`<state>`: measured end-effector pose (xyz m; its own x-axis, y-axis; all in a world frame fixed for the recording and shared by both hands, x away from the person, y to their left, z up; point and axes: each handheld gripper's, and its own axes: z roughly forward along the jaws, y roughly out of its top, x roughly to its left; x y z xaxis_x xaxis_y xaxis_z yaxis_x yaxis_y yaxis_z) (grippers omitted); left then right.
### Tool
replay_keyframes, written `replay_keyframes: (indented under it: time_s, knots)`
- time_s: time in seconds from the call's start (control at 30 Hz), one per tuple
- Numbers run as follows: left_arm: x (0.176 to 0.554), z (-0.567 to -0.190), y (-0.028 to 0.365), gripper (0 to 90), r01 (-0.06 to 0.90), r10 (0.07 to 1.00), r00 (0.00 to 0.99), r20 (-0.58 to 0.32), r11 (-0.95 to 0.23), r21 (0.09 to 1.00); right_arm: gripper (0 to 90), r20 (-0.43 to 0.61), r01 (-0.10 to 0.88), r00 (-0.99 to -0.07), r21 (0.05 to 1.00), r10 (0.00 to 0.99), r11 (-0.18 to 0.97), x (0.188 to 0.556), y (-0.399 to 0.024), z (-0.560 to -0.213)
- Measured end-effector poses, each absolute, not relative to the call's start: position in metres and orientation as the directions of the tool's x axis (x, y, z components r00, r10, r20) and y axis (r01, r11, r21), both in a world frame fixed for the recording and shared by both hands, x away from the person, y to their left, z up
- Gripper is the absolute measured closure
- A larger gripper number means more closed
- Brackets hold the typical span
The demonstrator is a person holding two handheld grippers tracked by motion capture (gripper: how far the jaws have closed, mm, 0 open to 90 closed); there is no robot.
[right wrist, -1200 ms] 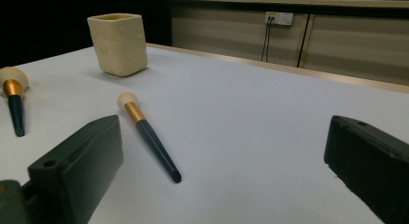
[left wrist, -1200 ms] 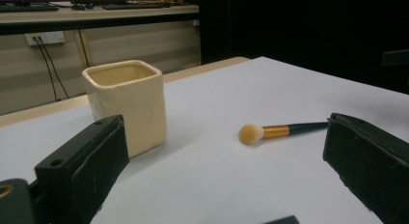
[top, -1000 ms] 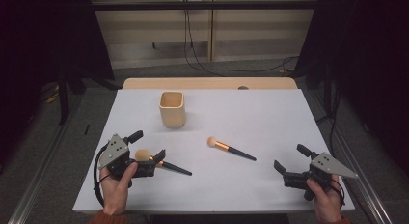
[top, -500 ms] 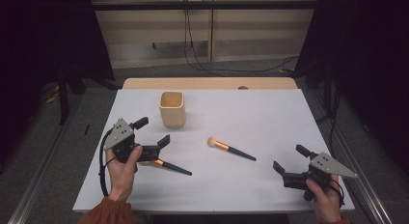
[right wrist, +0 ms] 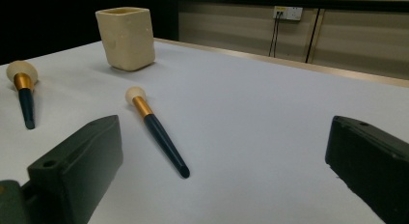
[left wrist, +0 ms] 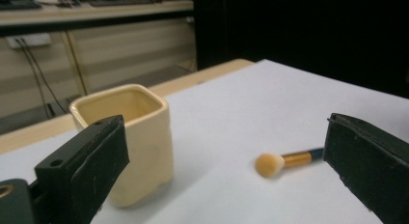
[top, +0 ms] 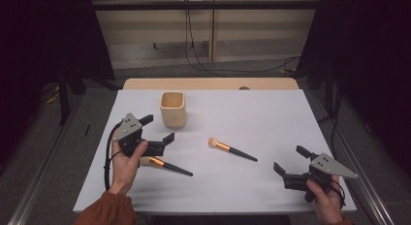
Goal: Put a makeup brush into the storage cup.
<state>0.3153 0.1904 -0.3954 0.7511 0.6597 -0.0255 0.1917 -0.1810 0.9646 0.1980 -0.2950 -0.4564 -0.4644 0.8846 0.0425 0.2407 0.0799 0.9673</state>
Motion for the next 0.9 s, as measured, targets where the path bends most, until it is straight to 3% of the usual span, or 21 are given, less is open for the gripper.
replay_keyframes:
  time_s: [0.1,0.9]
  knots:
    - [0.318,-0.394,0.186,2.4,0.219,0.622,0.783,0.003,-0.280,0.935,0.0,0.040,0.243,-0.466,0.966,0.884,0.084,0.198,-0.295,-0.457]
    - [0.336,-0.389,0.180,2.3,0.339,0.552,0.833,0.025,-0.546,0.766,0.0,0.045,0.255,-0.461,0.963,0.886,0.084,0.199,-0.296,-0.458]
